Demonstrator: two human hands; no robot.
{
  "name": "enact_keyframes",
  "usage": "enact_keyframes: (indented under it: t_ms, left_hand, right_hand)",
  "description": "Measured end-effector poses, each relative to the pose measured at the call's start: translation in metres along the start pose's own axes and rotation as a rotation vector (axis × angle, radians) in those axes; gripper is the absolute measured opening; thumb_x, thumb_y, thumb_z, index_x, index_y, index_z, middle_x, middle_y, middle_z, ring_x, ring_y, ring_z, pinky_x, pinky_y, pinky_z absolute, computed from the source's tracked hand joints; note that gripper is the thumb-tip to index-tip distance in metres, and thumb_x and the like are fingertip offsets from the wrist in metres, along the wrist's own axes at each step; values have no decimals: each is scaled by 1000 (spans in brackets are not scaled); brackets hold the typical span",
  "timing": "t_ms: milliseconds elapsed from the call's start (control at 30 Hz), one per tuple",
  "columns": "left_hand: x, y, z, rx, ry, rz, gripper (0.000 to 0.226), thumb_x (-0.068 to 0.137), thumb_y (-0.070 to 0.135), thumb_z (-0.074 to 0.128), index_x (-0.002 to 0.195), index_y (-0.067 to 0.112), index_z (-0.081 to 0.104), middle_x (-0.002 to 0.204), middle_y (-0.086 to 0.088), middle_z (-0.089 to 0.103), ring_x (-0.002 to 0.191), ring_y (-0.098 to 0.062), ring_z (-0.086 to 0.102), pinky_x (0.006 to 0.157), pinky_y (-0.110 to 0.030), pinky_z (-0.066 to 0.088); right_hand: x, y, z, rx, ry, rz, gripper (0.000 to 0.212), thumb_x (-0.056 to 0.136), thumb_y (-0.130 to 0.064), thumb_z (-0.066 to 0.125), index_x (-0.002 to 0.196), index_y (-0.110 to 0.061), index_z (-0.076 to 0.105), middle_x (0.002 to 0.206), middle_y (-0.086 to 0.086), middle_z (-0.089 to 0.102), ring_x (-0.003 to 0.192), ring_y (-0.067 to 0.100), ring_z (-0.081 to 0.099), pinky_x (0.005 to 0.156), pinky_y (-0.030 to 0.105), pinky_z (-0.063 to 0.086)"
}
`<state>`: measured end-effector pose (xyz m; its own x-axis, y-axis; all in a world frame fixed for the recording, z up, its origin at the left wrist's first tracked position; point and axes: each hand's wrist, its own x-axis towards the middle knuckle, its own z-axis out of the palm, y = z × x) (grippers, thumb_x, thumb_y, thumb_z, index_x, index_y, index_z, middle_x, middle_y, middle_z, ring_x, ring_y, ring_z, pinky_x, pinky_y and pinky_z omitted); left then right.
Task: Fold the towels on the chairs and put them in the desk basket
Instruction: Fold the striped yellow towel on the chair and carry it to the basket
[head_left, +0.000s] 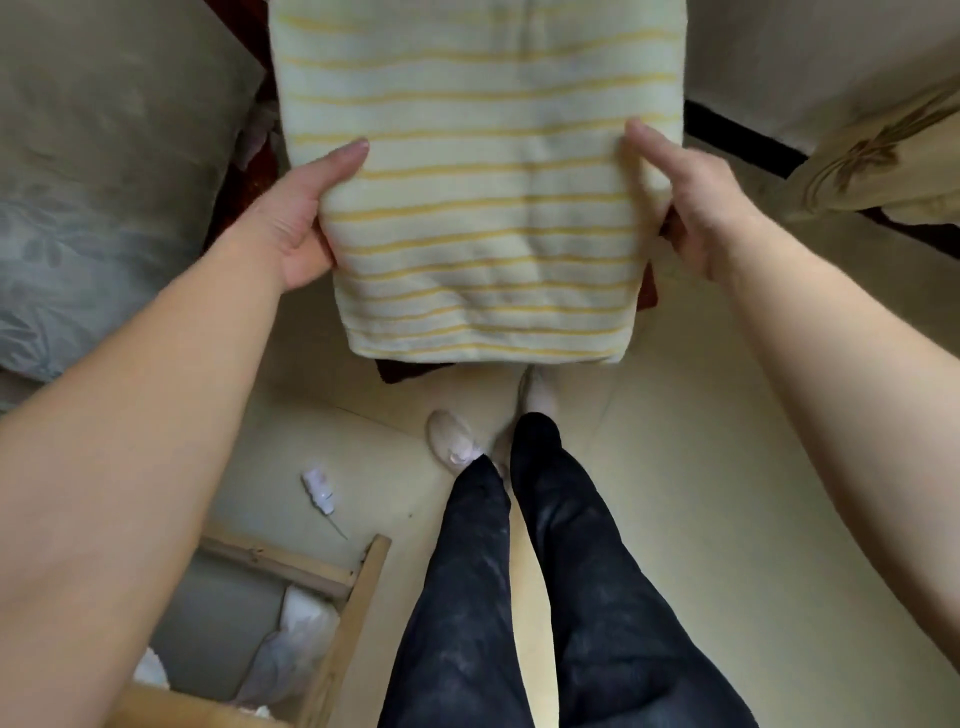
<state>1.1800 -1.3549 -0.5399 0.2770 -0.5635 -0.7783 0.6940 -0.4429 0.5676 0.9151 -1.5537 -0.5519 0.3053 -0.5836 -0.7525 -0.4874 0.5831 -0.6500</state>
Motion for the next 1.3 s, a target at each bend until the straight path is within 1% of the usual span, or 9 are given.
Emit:
enact_keyframes:
  t_ms: [167,300,467,567,700,900,1067,1200,1300]
  left_hand:
    - [-33,57,30,-100,-12,316,62,88,45,61,139,10,52,133,-12,63,125,-27,59,106,-50,45]
    - [-46,59,27,-98,-29,410,78,77,50,64,140,7,49,139,-16,57,130,-32,54,106,-53,43]
    - [-35,-14,5,-90,56,201,38,99,28,53,132,12,57,130,-10,65,123,-25,60,105,-46,47]
    - [-31,-77,-19,34,210,-37,61,74,26,78,130,12,59,122,-9,69,112,-22,67,100,-42,51]
    - [-34,-143,-34,120,294,-230,90,52,37,86,132,10,55,120,-6,70,106,-19,69,86,-31,53]
    - [-40,-139,-25,-24,189,-212,97,58,54,90,139,20,49,125,3,68,114,-13,65,105,-39,45]
    - [-40,-122,-18,44,292,-92,40,78,16,80,114,14,63,101,4,76,98,-10,71,90,-32,53]
    - [-44,-120,-26,49,265,-88,63,72,6,81,130,6,56,115,-3,73,106,-14,69,95,-33,52]
    - [-52,-120,-27,62,201,-122,80,61,15,91,132,6,55,117,-3,72,109,-13,68,101,-35,49]
  right_hand:
    - [-11,-68,-2,-8,87,-280,93,61,-81,72,128,-17,63,120,-1,72,110,14,69,99,41,53]
    - [-21,-72,-7,38,72,-443,84,72,-80,63,129,-19,63,124,0,71,117,17,66,103,47,50]
    - [-27,-12,-11,-32,56,-390,61,93,-59,56,140,-20,55,133,-5,65,124,8,60,108,34,46]
    - [-31,40,-20,-217,-3,-161,45,90,-52,65,125,-25,68,120,-10,72,116,10,65,96,27,51]
    - [-36,87,-30,-404,-66,37,14,87,-38,69,98,-31,74,101,-17,73,96,8,67,80,22,47]
    - [-38,86,-27,-209,-133,-28,26,95,-37,59,118,-31,69,114,-17,72,109,2,65,93,25,45]
    - [-36,69,-19,-274,1,-172,38,82,-49,76,115,-29,71,114,-13,74,111,3,66,107,38,48]
    - [-36,62,-11,-326,-96,-331,76,70,-43,90,134,-21,55,127,-5,68,120,10,63,107,40,48]
    - [-33,62,-10,-503,-202,-279,92,60,-39,97,138,-24,51,132,-10,64,124,8,58,110,40,44]
